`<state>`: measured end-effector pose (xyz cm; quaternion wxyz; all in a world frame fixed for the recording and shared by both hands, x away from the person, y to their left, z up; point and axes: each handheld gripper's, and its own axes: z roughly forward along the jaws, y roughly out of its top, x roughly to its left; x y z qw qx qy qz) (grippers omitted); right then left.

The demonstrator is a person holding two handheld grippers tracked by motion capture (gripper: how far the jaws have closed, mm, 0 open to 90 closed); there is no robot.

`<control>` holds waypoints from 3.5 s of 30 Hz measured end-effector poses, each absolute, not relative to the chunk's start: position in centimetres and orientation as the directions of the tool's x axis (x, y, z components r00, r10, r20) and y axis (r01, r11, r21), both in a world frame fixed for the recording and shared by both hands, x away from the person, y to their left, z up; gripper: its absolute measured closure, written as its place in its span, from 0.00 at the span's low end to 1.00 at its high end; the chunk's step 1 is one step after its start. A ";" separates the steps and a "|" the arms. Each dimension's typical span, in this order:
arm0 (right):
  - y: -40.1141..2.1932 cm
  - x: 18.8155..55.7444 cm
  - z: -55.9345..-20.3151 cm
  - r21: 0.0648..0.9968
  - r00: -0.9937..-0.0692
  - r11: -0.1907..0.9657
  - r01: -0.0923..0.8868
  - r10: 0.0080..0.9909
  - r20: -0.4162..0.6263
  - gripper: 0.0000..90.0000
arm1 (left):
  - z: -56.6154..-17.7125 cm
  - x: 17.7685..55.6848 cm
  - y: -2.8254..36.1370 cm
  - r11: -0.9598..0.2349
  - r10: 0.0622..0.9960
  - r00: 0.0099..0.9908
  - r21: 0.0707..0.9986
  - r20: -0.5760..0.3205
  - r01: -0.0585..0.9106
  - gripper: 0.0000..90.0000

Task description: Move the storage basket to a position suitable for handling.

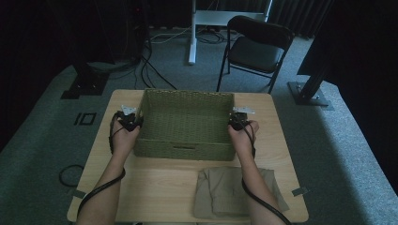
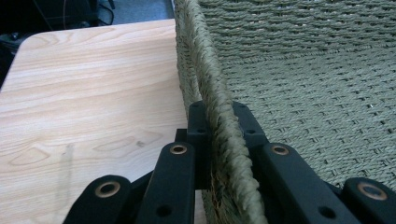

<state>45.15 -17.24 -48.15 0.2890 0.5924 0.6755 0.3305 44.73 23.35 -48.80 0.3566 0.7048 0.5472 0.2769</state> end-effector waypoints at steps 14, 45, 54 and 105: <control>-21.0 45.3 -48.1 0.782 -0.119 0.071 0.619 0.993 0.004 0.88 | -48.8 45.0 19.6 -0.150 0.967 0.254 0.805 -0.001 0.574 0.91; -29.7 45.4 -48.0 0.762 -0.105 0.041 0.646 0.994 0.035 0.88 | -48.8 45.1 11.0 -0.152 0.965 0.262 0.802 -0.006 0.578 0.91; -31.7 45.1 -48.0 0.763 -0.107 0.054 0.644 0.994 0.019 0.88 | -48.5 44.9 9.0 -0.160 0.964 0.266 0.784 -0.007 0.599 0.91; -34.2 44.5 -45.9 0.831 -0.168 0.039 0.555 0.984 0.066 0.33 | -45.6 44.7 9.8 -0.163 0.870 0.471 0.816 -0.147 0.555 0.33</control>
